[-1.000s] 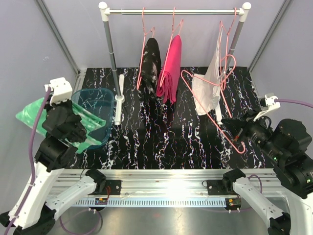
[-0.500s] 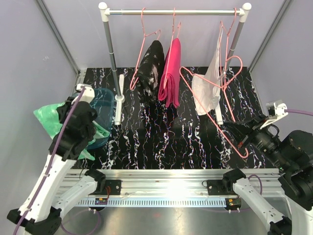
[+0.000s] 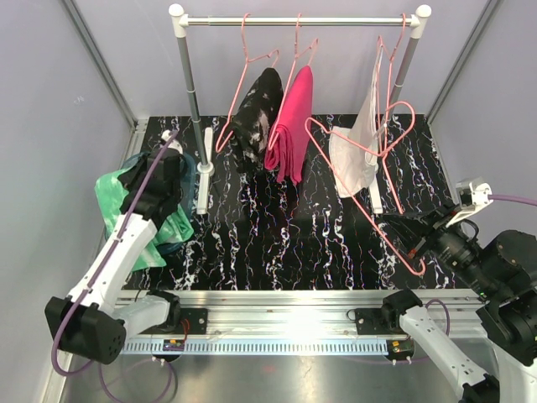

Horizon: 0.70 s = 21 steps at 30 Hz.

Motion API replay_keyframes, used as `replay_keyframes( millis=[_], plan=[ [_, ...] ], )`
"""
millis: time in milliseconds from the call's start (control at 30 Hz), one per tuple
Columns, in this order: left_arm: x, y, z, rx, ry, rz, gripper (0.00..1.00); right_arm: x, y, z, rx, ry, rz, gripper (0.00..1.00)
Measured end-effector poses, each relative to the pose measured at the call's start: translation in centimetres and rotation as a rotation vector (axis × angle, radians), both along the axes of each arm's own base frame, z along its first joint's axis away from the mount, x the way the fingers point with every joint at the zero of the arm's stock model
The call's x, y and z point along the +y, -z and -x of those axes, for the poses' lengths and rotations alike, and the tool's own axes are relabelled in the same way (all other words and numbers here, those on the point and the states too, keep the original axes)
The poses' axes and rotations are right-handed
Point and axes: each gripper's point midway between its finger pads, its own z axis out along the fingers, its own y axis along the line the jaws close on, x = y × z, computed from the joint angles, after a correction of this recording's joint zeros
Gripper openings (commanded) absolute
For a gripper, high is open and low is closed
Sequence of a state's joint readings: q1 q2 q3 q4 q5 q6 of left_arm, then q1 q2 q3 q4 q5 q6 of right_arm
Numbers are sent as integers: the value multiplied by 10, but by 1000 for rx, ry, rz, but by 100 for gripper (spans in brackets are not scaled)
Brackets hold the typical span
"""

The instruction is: Remove the trousers from the hanger

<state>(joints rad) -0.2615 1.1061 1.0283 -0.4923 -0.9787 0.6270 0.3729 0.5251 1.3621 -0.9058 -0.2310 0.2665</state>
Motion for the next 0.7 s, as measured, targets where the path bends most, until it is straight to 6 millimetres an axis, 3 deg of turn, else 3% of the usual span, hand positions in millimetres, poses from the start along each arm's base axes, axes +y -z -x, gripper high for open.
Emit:
replay_keyframes(
  millis=[167,433,700],
  plan=[
    [7,-23,10,-120,-42,15,0,0,3,-1,9,0,4,0],
    [28,-97,60,-378,-92,-22,0,0,3,-2,7,1,3,0],
    [46,-114,84,-336,-132,-116,0,1,-1,-3,6,1,3,0]
  ],
)
